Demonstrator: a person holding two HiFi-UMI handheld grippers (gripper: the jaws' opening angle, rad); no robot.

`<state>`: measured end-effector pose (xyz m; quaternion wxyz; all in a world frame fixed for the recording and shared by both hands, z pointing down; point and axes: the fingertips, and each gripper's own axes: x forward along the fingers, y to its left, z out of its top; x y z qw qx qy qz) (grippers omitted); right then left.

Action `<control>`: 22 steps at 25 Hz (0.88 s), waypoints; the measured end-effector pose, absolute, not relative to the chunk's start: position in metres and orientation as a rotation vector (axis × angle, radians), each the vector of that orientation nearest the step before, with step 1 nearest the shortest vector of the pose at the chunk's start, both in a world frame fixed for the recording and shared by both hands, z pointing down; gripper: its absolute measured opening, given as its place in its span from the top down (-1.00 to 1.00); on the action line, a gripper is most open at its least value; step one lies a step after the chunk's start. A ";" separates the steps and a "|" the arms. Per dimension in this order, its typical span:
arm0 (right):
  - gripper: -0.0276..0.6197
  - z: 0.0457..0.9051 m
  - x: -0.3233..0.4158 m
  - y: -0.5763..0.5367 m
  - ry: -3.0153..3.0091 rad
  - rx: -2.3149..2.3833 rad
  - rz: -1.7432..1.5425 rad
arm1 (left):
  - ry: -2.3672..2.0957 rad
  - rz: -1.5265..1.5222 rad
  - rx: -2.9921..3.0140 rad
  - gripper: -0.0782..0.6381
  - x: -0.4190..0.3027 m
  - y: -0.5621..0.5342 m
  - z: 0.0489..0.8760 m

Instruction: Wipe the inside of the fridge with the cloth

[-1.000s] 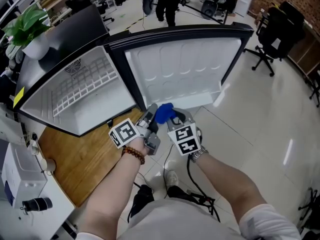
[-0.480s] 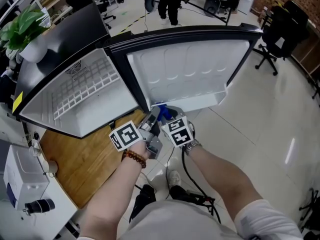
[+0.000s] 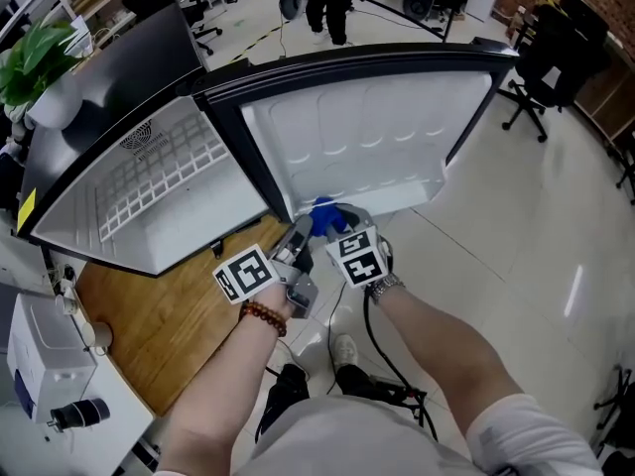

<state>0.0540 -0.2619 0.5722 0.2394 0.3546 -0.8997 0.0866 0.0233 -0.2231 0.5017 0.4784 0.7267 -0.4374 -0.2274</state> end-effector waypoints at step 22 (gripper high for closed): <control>0.70 0.573 0.149 -0.298 -2.343 1.160 0.221 | -1.145 -0.538 1.645 0.34 0.037 -0.243 0.538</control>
